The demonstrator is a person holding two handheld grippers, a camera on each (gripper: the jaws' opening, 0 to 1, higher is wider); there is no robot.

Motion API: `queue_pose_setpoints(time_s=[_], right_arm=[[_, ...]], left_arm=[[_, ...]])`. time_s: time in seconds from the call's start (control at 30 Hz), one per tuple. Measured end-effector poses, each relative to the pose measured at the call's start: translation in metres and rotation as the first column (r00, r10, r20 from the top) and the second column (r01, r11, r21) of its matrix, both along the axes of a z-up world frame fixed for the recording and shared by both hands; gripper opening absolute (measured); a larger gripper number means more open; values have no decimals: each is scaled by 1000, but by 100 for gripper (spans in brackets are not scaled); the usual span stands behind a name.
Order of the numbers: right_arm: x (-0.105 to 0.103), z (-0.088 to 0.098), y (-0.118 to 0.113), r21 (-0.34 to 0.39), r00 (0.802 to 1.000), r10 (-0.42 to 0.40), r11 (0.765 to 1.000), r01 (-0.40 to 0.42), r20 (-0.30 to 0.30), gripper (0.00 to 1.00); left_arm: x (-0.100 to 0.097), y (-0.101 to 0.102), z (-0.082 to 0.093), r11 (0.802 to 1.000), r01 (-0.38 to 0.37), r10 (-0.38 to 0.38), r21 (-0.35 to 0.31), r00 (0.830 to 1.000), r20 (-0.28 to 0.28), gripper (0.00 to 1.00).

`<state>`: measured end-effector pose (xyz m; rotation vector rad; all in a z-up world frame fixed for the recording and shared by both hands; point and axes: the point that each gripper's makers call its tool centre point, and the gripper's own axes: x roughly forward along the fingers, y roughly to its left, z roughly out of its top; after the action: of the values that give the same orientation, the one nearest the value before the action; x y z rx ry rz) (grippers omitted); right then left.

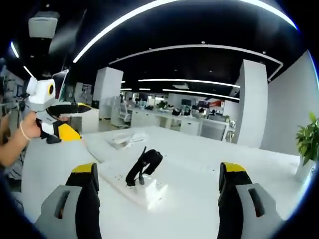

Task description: Straighten the power strip on the desk, plug the charger into it

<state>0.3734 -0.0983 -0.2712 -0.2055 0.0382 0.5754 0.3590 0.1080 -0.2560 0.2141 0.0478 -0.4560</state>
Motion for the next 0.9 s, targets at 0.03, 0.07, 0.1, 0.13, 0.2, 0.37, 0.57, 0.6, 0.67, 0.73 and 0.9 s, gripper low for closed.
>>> queue_pose_setpoints(time_s=[0.03,0.07,0.1,0.13,0.2,0.37,0.57,0.6,0.67,0.73,0.9], right_arm=[[-2,0,1,1,1000,6,1000,-6,5,99],[-4,-1,1,2,1000,13,1000,-13,9,99],[-5,-2,1,4,1000,14,1000,-14,10,99],[-7,-4,1,7,1000,15,1000,-15,13,99],[-12,-7,0,14,1000,14,1000,-14,13,99],[-18,-9,-1,31,1000,19,999,-19,15,99],[-27,-10,-6,44,1000,23,999,-24,12,98],[-29,-10,-6,44,1000,25,999,-25,13,98],[-34,-10,-8,42,1000,25,999,-25,13,98],[-40,-8,-10,46,1000,20,999,-20,18,98],[-53,-5,-16,48,999,17,999,-19,38,97]], left_arm=[[-3,-1,-1,999,7,-7,-33,1000,-11,99],[-6,-1,-1,998,4,-6,-69,1000,-24,99],[-8,1,0,996,6,-8,-86,1000,-20,99],[-11,2,1,995,8,-9,-97,1000,-10,99],[-16,5,1,993,1,-1,-114,1000,-4,99],[-24,9,-5,998,-36,37,-58,999,11,99],[-39,11,-11,998,-62,63,-23,997,34,99],[-42,12,-11,998,-65,66,-25,997,37,99],[-47,13,-12,997,-70,72,-39,997,42,99],[-51,16,-13,995,-77,79,-57,996,39,99],[-59,24,-18,992,-92,94,-83,995,29,99]])
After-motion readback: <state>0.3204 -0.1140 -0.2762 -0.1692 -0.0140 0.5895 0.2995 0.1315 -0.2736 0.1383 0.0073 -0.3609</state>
